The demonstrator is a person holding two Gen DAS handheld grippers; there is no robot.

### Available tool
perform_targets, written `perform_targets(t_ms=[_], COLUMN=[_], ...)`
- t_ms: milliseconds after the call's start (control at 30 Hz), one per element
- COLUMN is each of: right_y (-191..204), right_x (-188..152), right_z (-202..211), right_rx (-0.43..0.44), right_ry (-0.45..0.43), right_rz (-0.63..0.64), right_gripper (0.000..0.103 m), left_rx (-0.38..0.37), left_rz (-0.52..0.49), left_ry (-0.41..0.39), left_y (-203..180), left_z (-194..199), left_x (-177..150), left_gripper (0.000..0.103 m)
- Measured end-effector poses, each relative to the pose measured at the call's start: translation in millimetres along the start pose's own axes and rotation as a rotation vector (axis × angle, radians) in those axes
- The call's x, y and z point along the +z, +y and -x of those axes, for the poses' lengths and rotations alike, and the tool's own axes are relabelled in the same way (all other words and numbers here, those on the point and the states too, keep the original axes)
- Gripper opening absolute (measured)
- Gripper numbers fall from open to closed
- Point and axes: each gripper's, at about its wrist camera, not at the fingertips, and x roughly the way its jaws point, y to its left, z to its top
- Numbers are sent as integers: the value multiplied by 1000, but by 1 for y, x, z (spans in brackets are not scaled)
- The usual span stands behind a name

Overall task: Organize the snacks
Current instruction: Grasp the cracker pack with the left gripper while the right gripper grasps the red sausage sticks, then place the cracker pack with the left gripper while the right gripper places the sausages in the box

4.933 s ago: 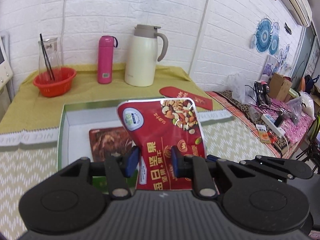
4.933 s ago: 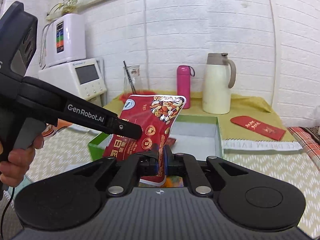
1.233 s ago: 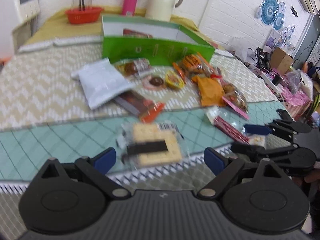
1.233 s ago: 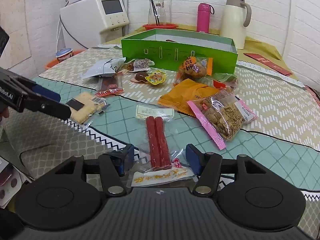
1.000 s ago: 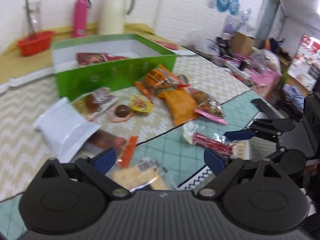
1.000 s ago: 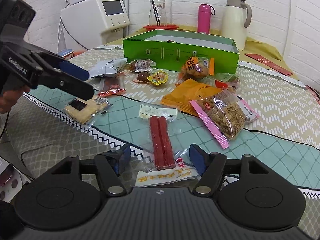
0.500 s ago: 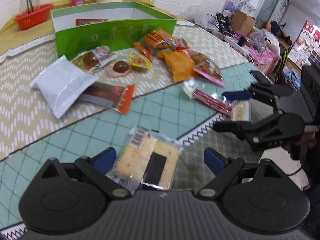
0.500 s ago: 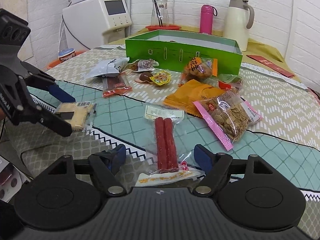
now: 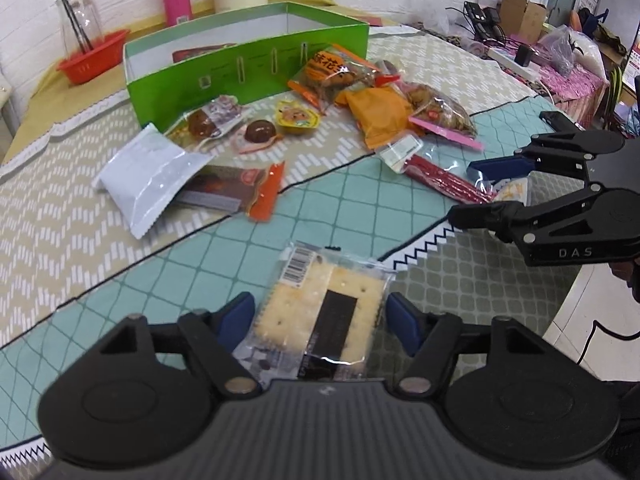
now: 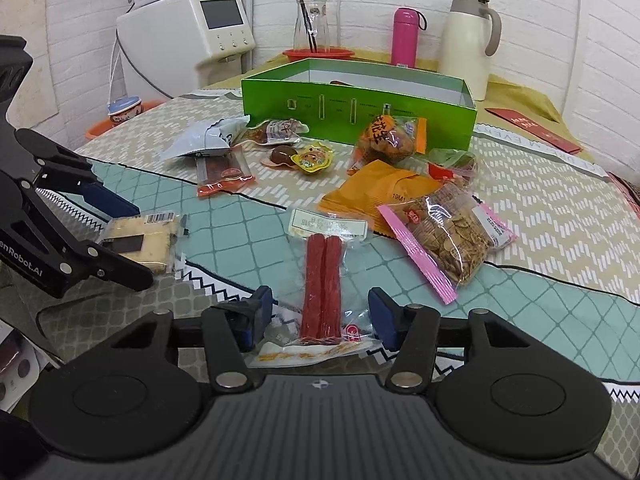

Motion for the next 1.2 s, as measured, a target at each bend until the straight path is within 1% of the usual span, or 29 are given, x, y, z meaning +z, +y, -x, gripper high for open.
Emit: perform_targets(t_ms=[33, 67, 100, 133, 167, 200, 233, 267, 300, 367, 467, 533, 667, 767, 900, 967, 1067, 1200], right_y=[-1, -1, -1, -1, -1, -1, 0, 1, 1, 1, 1, -2, -4, -9, -22, -28, -37, -49], right_x=[0, 1, 2, 3, 3, 4, 5, 5, 7, 9, 7, 8, 18, 35, 63, 75, 94, 115], right_z=[-2, -3, -5, -7, -9, -11, -10, -6, 0, 7, 7, 8, 16, 20, 17, 12, 0, -21], right_rx=[5, 5, 3, 2, -1, -4, -9, -14, -8, 17, -4, 7, 18, 15, -6, -15, -34, -52], right_ry=[-6, -12, -18, -24, -33, -40, -50, -65, -87, -97, -95, -99, -151, -203, -263, -279, -296, -303], right_rz=[-2, -3, -1, -1, -3, -4, -8, -9, -6, -18, -13, -35, -53, -52, -58, -61, -52, -47], right_gripper=[90, 90, 90, 90, 86, 83, 79, 64, 36, 36, 32, 32, 33, 34, 35, 35, 37, 38], left_rx=[8, 24, 42, 52, 57, 62, 74, 74, 71, 67, 64, 71, 59, 56, 66, 78, 118, 139], left_rz=[5, 22, 31, 34, 39, 41, 42, 40, 39, 56, 84, 86, 105, 124, 144, 151, 161, 205], left_ry=[-12, -30, -55, -71, -82, -91, -91, -95, -96, -94, -118, -136, -178, -229, -295, -318, -350, -382], left_y=[0, 0, -2, -5, -8, -12, -15, -17, -18, -17, -11, -10, -3, 4, 17, 23, 33, 52], left_z=[-1, -3, -5, -5, -5, -3, -2, -2, -1, 1, 8, 15, 27, 34, 36, 34, 25, 12], left_x=[-1, -2, -4, -5, -5, -4, -4, -5, -6, -4, 0, 3, 19, 42, 81, 101, 130, 163], left_gripper=[73, 80, 81, 81, 68, 65, 65, 65, 65, 64, 64, 64, 64, 64, 64, 64, 64, 64])
